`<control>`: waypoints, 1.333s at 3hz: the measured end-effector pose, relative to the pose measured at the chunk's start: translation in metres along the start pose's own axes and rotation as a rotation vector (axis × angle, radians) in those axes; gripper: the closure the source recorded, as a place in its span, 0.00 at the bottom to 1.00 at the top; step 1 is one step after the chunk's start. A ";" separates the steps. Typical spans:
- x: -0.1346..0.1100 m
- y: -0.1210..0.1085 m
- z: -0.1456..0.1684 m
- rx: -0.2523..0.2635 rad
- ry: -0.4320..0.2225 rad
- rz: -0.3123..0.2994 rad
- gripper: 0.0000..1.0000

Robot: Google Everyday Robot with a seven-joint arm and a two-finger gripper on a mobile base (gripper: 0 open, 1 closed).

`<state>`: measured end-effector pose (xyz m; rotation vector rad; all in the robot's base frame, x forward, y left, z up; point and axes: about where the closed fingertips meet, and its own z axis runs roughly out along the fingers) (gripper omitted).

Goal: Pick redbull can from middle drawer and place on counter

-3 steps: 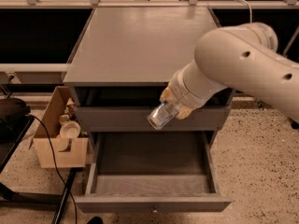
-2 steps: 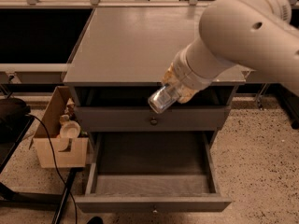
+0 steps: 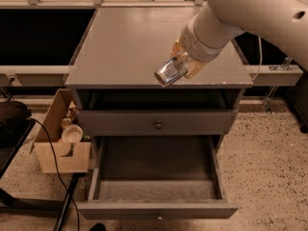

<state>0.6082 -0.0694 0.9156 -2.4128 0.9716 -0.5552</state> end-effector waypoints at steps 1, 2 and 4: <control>0.000 0.001 0.000 -0.001 0.000 0.000 1.00; 0.005 -0.005 0.002 0.018 -0.014 0.003 1.00; 0.034 -0.039 0.034 0.073 -0.100 0.066 1.00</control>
Offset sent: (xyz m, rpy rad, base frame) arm 0.0190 -0.0013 0.0051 0.0522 -0.0079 0.0165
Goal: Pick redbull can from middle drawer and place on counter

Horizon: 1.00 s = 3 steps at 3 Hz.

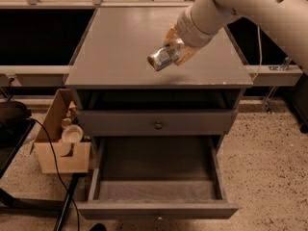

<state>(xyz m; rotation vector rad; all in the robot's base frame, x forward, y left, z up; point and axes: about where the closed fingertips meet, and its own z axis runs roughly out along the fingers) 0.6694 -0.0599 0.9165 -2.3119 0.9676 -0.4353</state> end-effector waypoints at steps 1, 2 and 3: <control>0.019 -0.011 0.024 -0.029 0.002 0.026 1.00; 0.036 -0.008 0.051 -0.128 0.034 0.056 1.00; 0.047 0.004 0.066 -0.219 0.048 0.095 1.00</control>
Offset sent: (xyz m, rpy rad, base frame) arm 0.0738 -0.0083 -0.0427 -0.1311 0.1388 -0.1198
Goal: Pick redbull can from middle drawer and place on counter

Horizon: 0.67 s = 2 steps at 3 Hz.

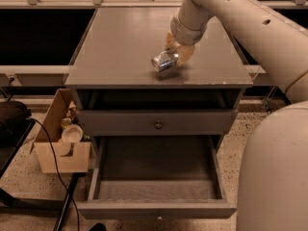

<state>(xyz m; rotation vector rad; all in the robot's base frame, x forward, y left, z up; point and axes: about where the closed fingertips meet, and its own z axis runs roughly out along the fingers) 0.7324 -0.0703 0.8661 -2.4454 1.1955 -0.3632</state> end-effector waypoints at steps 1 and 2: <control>0.004 0.006 0.009 -0.038 -0.022 0.044 1.00; 0.007 0.011 0.013 -0.021 -0.082 0.101 1.00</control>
Offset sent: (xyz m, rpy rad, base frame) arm 0.0012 -0.0164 -0.0141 0.1941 0.1234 -0.0865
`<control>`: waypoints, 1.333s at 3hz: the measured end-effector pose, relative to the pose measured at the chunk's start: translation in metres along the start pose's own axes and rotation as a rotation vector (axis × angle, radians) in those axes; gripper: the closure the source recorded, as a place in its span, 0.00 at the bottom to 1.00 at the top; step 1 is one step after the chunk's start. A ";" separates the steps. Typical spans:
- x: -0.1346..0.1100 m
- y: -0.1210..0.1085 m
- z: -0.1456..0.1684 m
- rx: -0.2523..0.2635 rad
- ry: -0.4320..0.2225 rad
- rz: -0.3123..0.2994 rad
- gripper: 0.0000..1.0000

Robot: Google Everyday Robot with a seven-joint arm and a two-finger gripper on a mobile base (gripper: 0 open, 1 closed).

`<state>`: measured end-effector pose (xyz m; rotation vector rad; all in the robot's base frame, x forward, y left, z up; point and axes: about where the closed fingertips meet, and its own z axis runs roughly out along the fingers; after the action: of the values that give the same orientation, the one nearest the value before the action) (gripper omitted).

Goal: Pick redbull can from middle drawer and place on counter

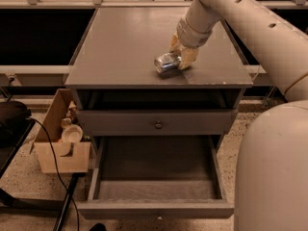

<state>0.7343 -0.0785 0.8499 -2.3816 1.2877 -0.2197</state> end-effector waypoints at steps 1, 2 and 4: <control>0.001 0.006 -0.001 0.027 -0.092 0.066 1.00; 0.001 0.007 -0.001 0.014 -0.088 0.058 1.00; 0.002 0.017 0.006 -0.045 -0.074 0.041 1.00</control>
Offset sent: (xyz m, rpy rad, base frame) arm -0.0059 -0.0100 0.0060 0.1572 0.0437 -0.0375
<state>0.7244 -0.0864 0.8372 -2.3751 1.3189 -0.0901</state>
